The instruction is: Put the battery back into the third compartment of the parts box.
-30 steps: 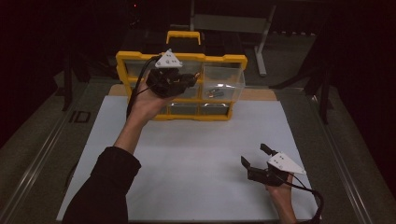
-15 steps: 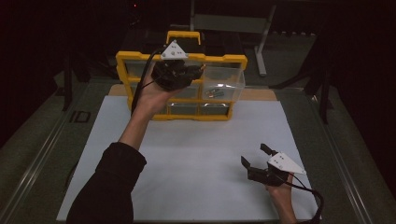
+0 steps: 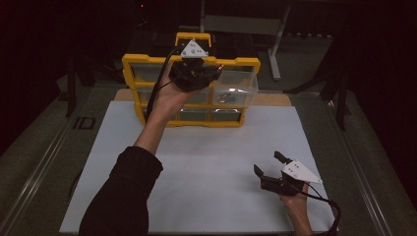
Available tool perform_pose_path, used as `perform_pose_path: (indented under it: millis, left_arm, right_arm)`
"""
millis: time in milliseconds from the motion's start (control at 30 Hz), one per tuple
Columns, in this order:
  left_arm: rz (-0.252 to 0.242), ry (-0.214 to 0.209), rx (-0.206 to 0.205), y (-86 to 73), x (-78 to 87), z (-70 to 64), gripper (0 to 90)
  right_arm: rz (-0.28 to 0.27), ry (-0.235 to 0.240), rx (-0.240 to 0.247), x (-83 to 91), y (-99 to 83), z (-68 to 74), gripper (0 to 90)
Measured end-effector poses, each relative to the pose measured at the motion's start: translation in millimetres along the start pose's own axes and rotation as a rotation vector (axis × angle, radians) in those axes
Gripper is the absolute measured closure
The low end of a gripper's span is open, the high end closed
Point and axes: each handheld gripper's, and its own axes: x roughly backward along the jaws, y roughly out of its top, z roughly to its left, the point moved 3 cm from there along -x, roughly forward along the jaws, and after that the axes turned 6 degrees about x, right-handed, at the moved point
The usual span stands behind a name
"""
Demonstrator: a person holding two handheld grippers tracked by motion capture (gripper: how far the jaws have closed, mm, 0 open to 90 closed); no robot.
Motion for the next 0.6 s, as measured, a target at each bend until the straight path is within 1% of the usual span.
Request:
perform_pose_path:
  millis: [267,433,600]
  left_arm:
    - [0.009,-0.004,-0.016,4.8,-6.6,-6.4,76.6]
    - [0.017,0.003,-0.013,5.0,-12.0,-9.0,76.6]
    - [0.025,0.000,-0.006,4.0,-15.6,-9.7,76.5]
  right_arm:
    - [0.001,0.001,0.001,-0.3,-0.1,0.1,11.5]
    - [0.000,-0.001,-0.002,0.3,0.0,-0.2,11.6]
    - [0.001,-0.001,-0.004,0.4,0.0,-0.4,11.5]
